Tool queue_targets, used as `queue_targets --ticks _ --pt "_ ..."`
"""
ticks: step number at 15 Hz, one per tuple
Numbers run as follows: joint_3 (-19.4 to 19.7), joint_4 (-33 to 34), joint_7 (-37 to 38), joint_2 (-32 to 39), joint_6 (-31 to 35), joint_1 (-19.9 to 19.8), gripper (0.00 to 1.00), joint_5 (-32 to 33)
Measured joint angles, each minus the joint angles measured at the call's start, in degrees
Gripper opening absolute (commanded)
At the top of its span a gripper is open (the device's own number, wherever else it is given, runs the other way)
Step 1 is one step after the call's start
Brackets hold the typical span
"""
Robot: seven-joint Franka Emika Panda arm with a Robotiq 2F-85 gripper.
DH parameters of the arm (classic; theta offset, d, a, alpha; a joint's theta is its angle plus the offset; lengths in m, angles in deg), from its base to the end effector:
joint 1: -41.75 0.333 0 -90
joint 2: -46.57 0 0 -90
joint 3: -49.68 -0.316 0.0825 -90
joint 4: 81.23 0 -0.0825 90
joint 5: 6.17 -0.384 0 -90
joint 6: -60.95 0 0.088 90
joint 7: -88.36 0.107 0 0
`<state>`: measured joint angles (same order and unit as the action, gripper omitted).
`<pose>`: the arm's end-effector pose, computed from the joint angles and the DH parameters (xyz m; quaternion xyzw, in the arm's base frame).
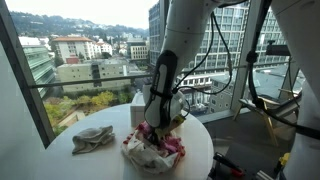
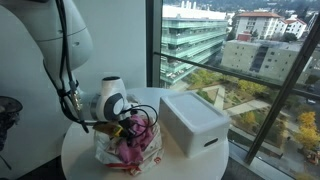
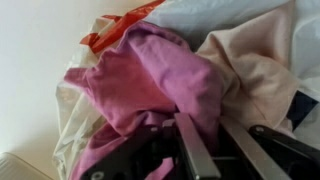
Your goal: Take the blue shirt out of the plastic bag
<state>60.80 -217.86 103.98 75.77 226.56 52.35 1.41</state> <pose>0.4892 -0.0056 0.1132 0.9959 -0.0644 0.0082 0.0630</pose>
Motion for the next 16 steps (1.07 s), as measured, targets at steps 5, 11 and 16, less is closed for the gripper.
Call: queue_targets --ticks 5,11,16 --pt "7.8 -3.6 7.0 -7.8 -1.7 6.7 0.13 4.5" --pt "29.4 -3.1 32.6 -19.5 -4.0 23.6 0.12 31.7" --pt "35.6 3.3 49.8 -23.8 -11.8 28.1 0.12 50.6"
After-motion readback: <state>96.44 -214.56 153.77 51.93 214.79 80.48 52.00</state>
